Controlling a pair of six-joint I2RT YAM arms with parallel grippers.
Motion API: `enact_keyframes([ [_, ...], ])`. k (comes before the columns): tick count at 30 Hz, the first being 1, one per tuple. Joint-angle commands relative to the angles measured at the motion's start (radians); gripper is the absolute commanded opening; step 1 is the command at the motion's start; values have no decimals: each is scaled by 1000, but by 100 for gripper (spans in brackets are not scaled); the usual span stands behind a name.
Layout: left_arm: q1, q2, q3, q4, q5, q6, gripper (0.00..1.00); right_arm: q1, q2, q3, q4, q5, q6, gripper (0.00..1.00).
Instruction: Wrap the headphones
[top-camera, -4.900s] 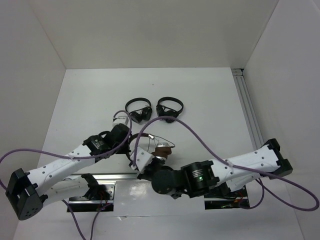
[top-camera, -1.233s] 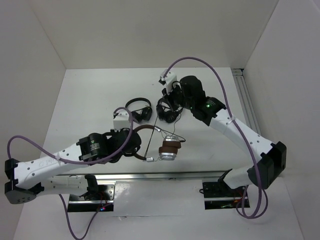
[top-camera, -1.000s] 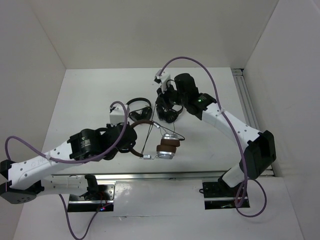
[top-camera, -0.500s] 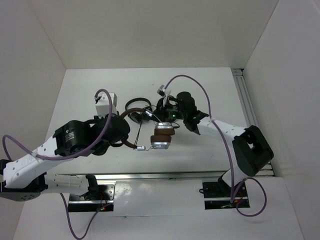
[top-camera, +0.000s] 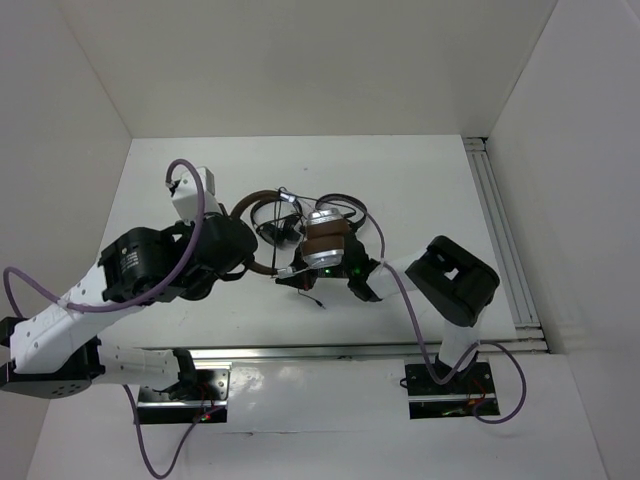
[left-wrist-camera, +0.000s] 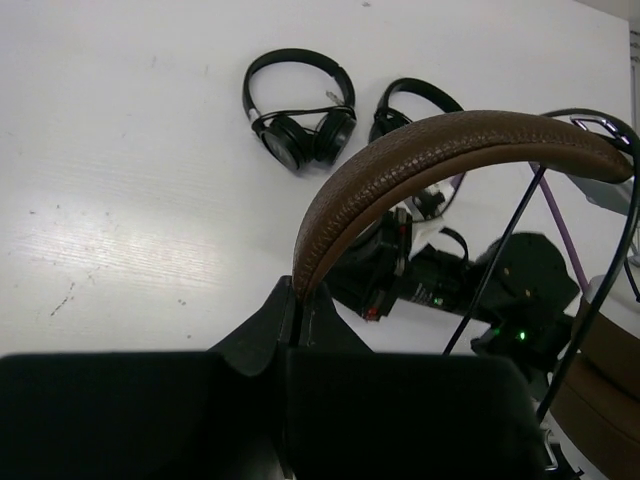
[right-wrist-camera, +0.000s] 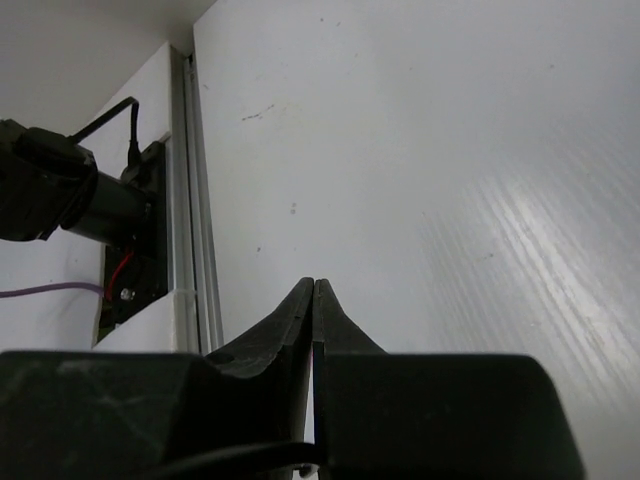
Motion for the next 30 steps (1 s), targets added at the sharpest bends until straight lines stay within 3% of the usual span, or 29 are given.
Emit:
enact_keyframes([
  [1,54,-24,27,4,-38,-61,0,27,11,-48,179,34,35,9],
  [4,114,-35,17,4,-17,-52,0,53,30,-100,217,67,35,10],
  [8,228,-35,17,99,95,80,0,62,65,-149,289,88,47,11],
  [16,332,-35,-2,188,173,189,0,82,146,-171,318,124,47,11],
  [20,365,-56,-37,217,203,218,0,82,169,-192,327,124,36,19],
  [22,391,-56,-46,230,221,229,0,82,180,-205,341,133,36,16],
  [25,420,-66,-59,240,232,238,0,91,180,-232,350,171,36,1],
  [30,484,-47,-109,307,279,270,0,221,82,-278,263,369,27,0],
])
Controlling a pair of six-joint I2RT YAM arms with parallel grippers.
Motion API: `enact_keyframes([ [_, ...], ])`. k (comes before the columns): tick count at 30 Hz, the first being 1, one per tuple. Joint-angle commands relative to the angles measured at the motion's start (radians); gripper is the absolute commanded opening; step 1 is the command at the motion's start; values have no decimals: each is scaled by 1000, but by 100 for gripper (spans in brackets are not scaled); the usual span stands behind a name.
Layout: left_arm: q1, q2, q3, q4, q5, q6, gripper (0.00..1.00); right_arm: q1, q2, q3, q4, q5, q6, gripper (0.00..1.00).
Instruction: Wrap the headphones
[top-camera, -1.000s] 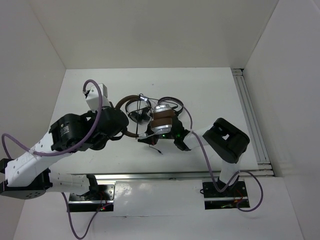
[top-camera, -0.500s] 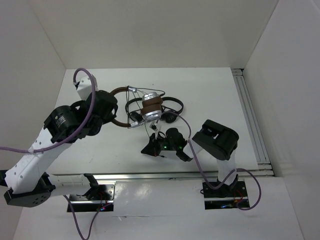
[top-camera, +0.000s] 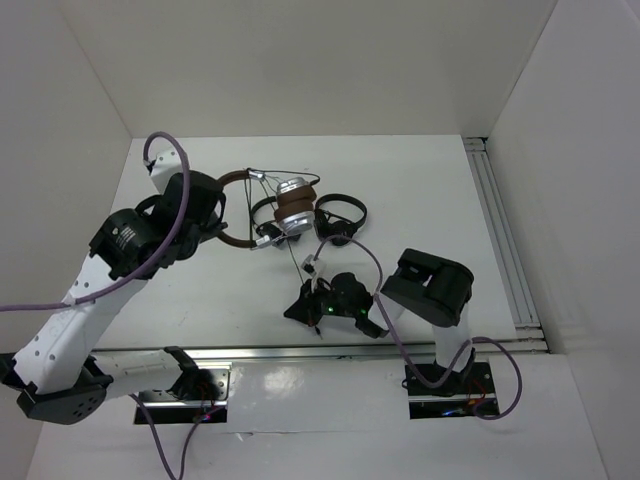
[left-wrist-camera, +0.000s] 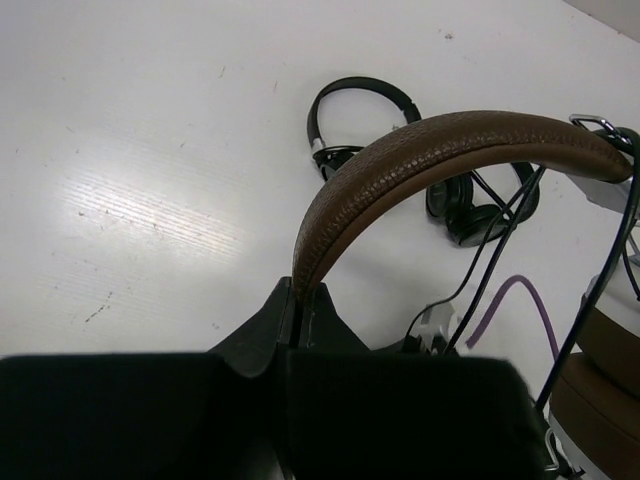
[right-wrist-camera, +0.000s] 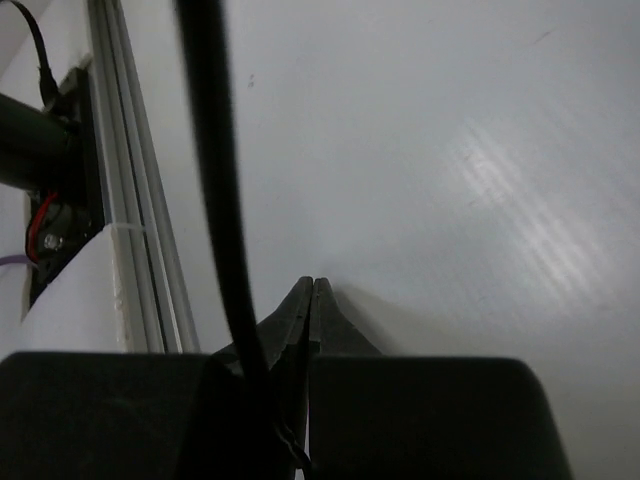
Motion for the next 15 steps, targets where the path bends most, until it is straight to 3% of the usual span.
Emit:
enact_keyframes([
  [1,72,1,-19,140,57,22,0,118,-81,-38,-73,274,-29,0],
  [7,224,82,-67,226,182,54,0,401,-219,-6,-339,713,-20,0],
  [9,251,114,-67,235,182,63,0,505,-271,4,-434,784,-29,0],
  [15,318,187,-122,268,191,83,0,668,-396,118,-661,918,-110,0],
])
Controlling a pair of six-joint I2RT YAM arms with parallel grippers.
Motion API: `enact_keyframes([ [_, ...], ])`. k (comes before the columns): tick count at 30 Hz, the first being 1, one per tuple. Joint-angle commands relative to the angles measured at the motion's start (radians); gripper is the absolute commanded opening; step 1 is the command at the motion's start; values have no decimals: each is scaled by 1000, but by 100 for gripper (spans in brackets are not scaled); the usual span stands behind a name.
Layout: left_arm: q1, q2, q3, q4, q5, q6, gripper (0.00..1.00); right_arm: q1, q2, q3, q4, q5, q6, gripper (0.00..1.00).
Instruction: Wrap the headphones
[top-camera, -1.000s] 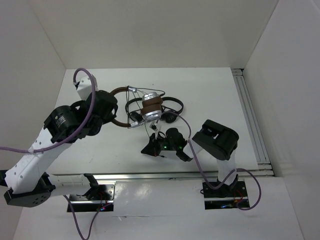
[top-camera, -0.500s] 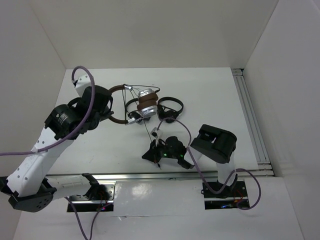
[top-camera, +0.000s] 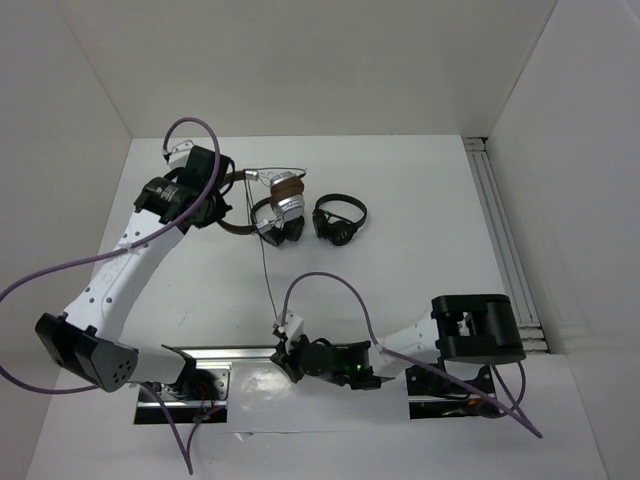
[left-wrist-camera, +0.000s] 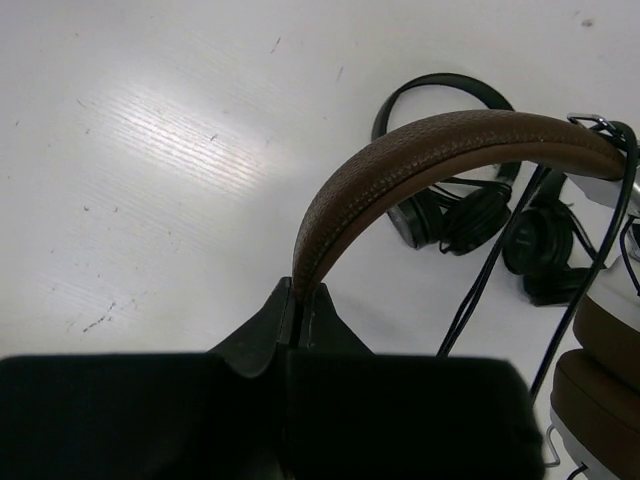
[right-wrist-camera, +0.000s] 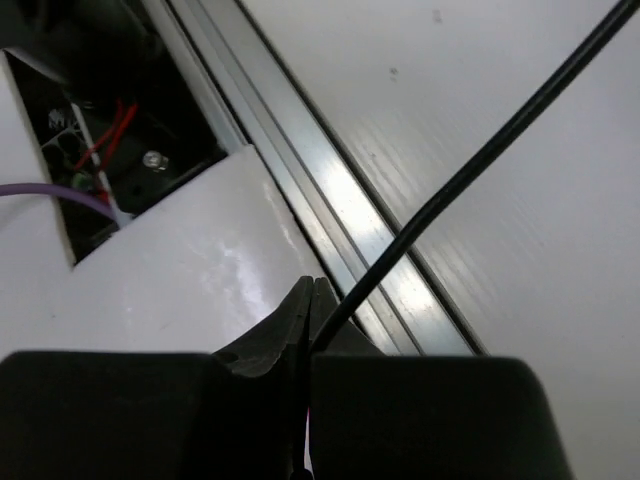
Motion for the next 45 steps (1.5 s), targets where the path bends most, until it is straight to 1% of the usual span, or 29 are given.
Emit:
enact_keyframes([
  [1,19,-7,-70,110,12,4,0,62,-101,80,-165,161,-74,0],
  [2,19,-16,-102,125,3,4,0,62,-121,94,-185,77,-91,0],
  [4,19,-28,-186,148,3,-8,0,76,-173,128,-257,20,-150,0],
  [8,1,-28,-264,169,-17,-28,0,127,-241,249,-383,-45,-249,0],
  [11,-22,-28,-306,159,-74,-44,0,127,-310,295,-468,-92,-315,0],
  [12,-43,-28,-317,150,-94,-53,0,127,-325,335,-498,-105,-328,0],
  [13,-54,-28,-337,150,-94,-53,0,127,-348,359,-568,-105,-362,0],
  [14,-85,-28,-337,150,-94,-42,0,127,-348,410,-608,-96,-377,0],
  [16,-122,-39,-353,150,-92,4,0,127,-360,459,-691,-65,-413,0],
  [17,-142,-39,-363,150,-92,34,0,127,-373,482,-778,-56,-422,0],
  [18,-189,-39,-363,138,-92,44,0,127,-373,523,-818,-47,-422,0],
  [20,-244,-39,-392,110,-120,44,0,127,-391,550,-905,-33,-433,0],
  [21,-295,-50,-403,98,-120,32,0,127,-408,562,-923,-8,-433,0],
  [23,-344,-59,-438,98,-111,41,0,127,-428,579,-985,21,-442,0],
  [24,-401,-71,-451,98,-111,41,0,127,-428,591,-1004,35,-442,0],
  [27,-467,-108,-484,109,-100,50,0,127,-451,600,-1074,98,-442,0],
  [28,-507,-119,-501,119,-74,62,0,127,-466,601,-1090,124,-442,0],
  [31,-547,-142,-524,109,-54,94,0,127,-491,611,-1148,179,-422,0],
  [33,-567,-111,-515,69,-72,58,0,127,-503,622,-1195,214,-411,0],
  [34,-591,-102,-515,69,-72,58,0,127,-512,622,-1208,263,-411,0],
  [37,-610,-68,-506,60,-72,58,0,127,-512,622,-1228,354,-411,0],
  [38,-622,-68,-506,60,-72,58,0,127,-521,622,-1228,416,-411,0],
  [39,-631,-68,-506,60,-72,58,0,112,-521,610,-1228,444,-411,0],
  [41,-662,-77,-506,60,-72,68,0,64,-532,576,-1178,521,-421,0],
  [45,-680,-132,-515,95,-33,91,0,-65,-561,519,-1002,547,-496,0],
])
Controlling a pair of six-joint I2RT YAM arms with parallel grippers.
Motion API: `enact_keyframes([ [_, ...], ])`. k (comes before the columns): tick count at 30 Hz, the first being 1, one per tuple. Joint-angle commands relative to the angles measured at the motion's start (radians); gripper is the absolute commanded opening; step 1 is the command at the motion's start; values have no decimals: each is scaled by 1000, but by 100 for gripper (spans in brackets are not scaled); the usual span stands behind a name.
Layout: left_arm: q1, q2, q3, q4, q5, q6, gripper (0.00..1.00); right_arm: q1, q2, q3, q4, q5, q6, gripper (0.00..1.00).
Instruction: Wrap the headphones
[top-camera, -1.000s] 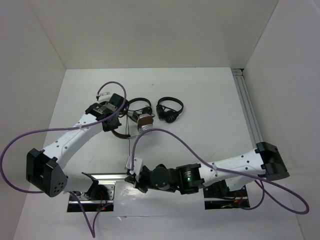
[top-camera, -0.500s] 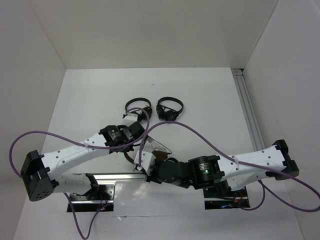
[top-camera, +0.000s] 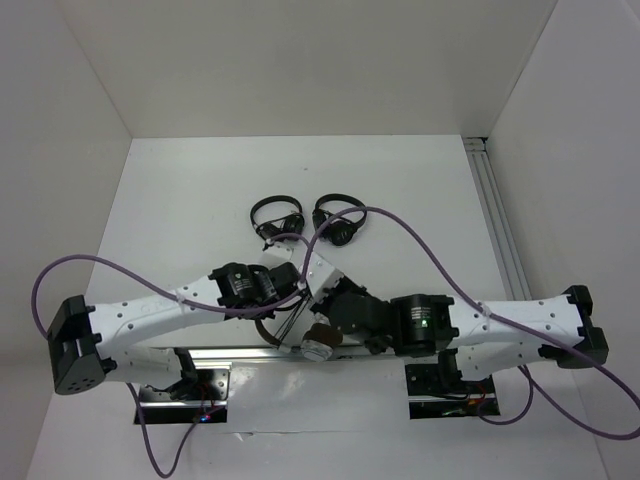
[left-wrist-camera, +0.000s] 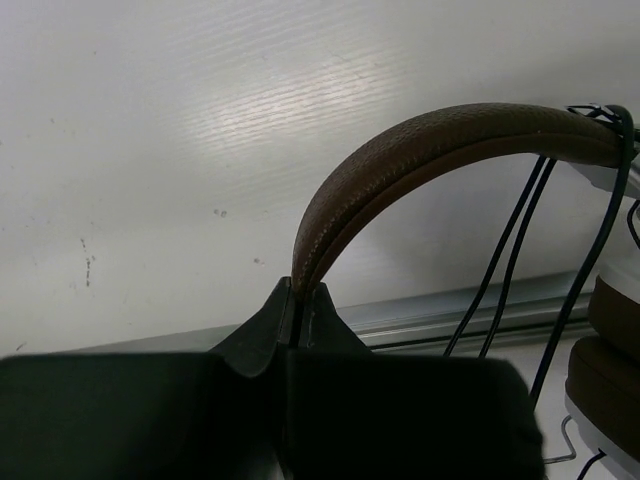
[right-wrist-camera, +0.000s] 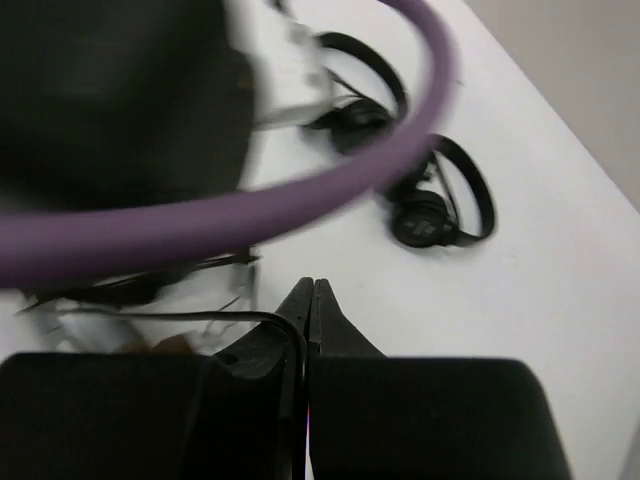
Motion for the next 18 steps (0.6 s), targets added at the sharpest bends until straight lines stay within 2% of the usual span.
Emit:
enact_keyframes([
  [1,-11,-72,15,43,33,26,0,-119,-43,-22,166,96,-58,0],
  [8,-20,-214,4,74,102,78,0,-250,-9,-44,297,-30,-94,0],
  [15,-20,-328,99,51,159,178,0,-427,110,-54,326,-162,-101,0],
  [18,-20,-339,167,0,131,190,0,-531,123,-60,326,-321,-75,0],
])
